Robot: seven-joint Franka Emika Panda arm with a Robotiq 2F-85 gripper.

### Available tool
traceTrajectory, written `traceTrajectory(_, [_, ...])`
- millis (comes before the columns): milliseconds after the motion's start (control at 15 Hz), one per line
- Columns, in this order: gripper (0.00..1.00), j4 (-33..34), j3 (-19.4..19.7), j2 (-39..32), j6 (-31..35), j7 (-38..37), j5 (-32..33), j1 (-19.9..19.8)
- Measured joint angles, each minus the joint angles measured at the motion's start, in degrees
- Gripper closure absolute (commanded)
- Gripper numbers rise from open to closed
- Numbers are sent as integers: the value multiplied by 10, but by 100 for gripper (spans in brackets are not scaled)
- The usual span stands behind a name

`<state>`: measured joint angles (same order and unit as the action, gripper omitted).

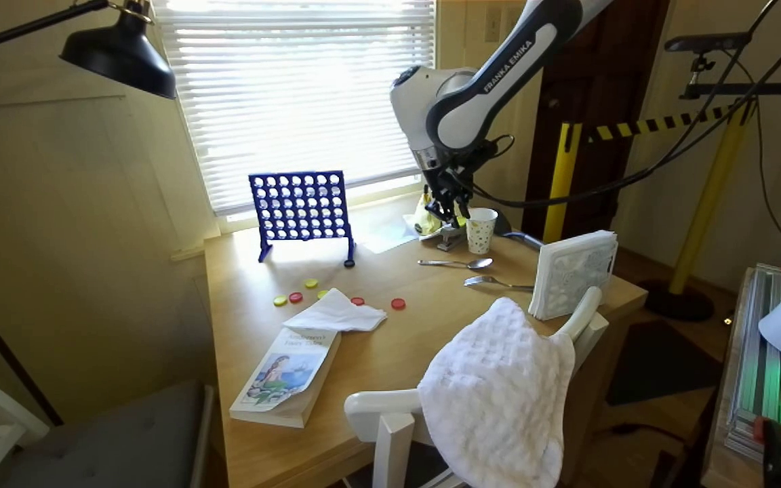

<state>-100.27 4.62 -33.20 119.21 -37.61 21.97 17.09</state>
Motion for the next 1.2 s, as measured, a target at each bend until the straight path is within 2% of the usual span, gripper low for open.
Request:
traceTrajectory(200, [64, -68, 9, 49, 19, -17, 29, 4])
traceTrajectory(467, [64, -91, 10, 70, 23, -17, 31, 4])
traceTrajectory(533, [89, -91, 10, 70, 23, -17, 31, 5])
traceTrajectory(800, [89, -91, 5, 71, 23, -14, 28, -5])
traceTrajectory(1200, [89, -116, 7, 99, 60, 7, 6, -72])
